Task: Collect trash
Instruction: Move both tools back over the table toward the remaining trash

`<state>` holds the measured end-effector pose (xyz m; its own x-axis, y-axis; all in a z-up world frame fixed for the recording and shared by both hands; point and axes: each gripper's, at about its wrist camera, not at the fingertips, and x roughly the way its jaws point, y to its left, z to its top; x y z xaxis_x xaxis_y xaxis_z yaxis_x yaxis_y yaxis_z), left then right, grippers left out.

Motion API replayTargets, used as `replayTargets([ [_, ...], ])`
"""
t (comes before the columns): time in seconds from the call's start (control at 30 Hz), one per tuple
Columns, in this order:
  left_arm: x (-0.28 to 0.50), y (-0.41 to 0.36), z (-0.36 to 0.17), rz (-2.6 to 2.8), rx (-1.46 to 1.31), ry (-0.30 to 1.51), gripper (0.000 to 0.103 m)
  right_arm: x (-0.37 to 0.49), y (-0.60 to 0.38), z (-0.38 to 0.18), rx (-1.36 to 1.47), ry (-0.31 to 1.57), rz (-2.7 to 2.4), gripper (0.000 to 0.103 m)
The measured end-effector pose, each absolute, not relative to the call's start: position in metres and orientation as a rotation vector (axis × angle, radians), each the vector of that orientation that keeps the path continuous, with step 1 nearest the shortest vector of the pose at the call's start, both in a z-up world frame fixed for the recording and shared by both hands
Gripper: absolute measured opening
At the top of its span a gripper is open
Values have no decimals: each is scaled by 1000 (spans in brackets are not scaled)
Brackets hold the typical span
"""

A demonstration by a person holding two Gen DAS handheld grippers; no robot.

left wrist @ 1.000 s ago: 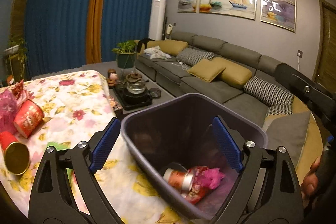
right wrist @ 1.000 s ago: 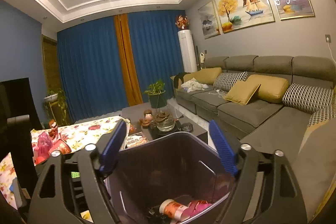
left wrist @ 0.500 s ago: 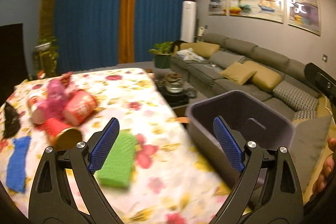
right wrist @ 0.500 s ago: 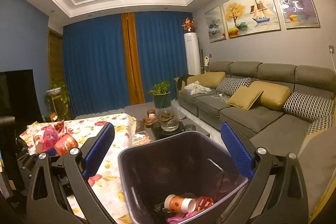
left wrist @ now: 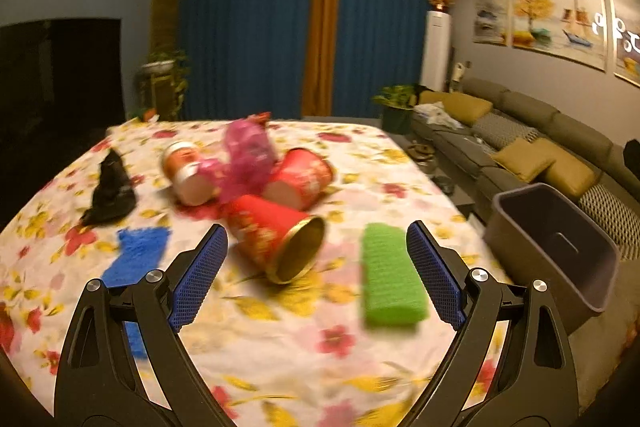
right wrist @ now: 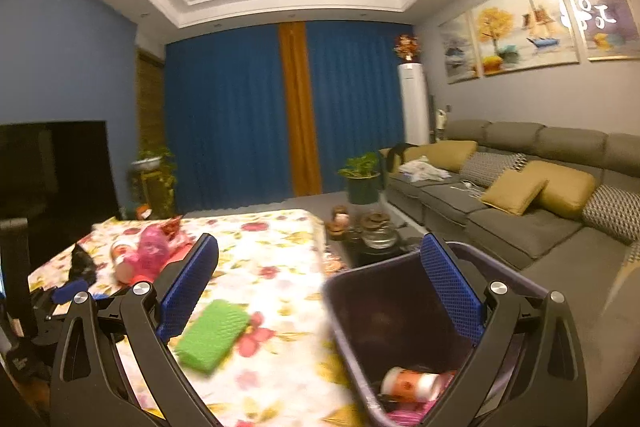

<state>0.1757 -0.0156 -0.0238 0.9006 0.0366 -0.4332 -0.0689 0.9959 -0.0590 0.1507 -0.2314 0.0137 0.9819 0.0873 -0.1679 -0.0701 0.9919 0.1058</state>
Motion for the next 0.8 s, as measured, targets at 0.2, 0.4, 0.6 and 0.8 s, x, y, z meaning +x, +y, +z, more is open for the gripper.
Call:
replayTargets([
  [0.2,176,15,-28,78,-82,461,89,165,-195,8,87,247,177,97],
  [0.4,190,23,-39,75,-79,501,89,169,-169,4,68,257,171,97],
  [0.6,210,19,-51,83,-65,555,82,172,-167,4,79,232,168,97],
  [0.8,236,25,-62,90,-112,657,60,177,-157,0,42,244,171,97],
])
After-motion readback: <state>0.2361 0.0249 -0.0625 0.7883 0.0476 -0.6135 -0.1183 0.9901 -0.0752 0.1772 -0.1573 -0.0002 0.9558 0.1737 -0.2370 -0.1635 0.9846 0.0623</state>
